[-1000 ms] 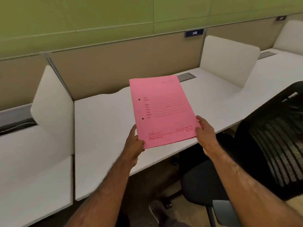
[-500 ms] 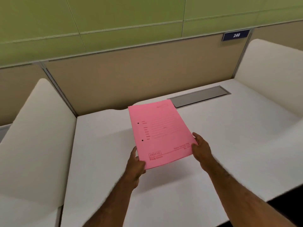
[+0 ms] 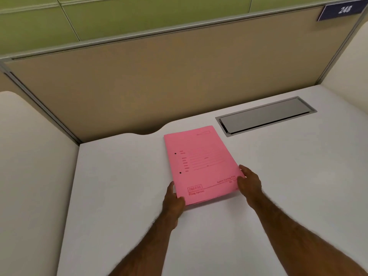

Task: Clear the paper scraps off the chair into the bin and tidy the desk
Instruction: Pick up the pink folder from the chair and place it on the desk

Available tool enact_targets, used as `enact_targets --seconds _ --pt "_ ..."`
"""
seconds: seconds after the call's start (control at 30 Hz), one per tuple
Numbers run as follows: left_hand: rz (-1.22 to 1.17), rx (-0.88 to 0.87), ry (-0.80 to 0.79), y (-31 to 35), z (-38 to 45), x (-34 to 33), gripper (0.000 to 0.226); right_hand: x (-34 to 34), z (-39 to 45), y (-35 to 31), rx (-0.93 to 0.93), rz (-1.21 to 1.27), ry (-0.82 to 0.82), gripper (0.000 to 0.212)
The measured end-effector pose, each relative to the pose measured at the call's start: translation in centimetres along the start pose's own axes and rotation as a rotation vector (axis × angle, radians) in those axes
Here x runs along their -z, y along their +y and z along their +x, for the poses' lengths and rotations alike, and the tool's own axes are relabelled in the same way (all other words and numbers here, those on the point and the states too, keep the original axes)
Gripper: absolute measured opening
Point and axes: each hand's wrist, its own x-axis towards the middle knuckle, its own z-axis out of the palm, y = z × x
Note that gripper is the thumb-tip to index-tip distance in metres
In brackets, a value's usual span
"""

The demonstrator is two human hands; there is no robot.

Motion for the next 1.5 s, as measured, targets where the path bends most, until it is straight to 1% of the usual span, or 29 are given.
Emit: enact_targets --seconds 0.07,0.17,0.3,0.4,0.57,0.7,0.8,0.93,1.2,1.33,1.5 --pt "0.146 -0.044 0.061 0.6 1.2 -0.2 0.068 -0.6 1.2 -0.2 0.000 0.004 0.019 0.045" --pt "0.411 -0.162 0.098 0.9 2.7 -0.4 0.067 -1.3 2.7 -0.2 0.035 -0.025 0.016 0.047" --pt "0.525 -0.227 0.085 0.9 4.1 -1.0 0.073 -2.2 4.5 0.4 0.115 -0.164 0.034 0.047" --pt "0.557 -0.248 0.071 1.0 5.0 -1.6 0.072 -2.9 5.5 0.4 0.166 -0.231 0.042 0.047" --pt "0.557 -0.272 0.080 1.8 5.9 -2.0 0.071 -3.7 7.0 0.6 0.178 -0.274 -0.021 0.057" --pt "0.540 -0.278 0.088 2.1 5.6 -1.7 0.069 -3.6 6.8 0.6 0.152 -0.216 -0.021 0.063" --pt "0.573 -0.292 0.109 1.8 4.4 -1.2 0.066 -3.5 5.5 1.2 0.132 -0.198 -0.032 0.066" --pt "0.592 -0.275 0.114 1.3 1.8 -0.1 0.060 -3.0 2.3 1.5 0.159 -0.246 -0.024 0.077" --pt "0.611 -0.354 0.135 0.0 -5.1 1.5 0.045 -1.0 -5.1 1.5 0.207 -0.299 -0.065 0.074" --pt "0.613 -0.433 0.179 -1.1 -9.6 2.2 0.040 0.5 -9.6 1.8 0.269 -0.288 -0.054 0.072" --pt "0.591 -0.485 0.227 -3.0 -14.6 3.1 0.036 2.1 -15.3 2.4 0.333 -0.280 -0.041 0.067"
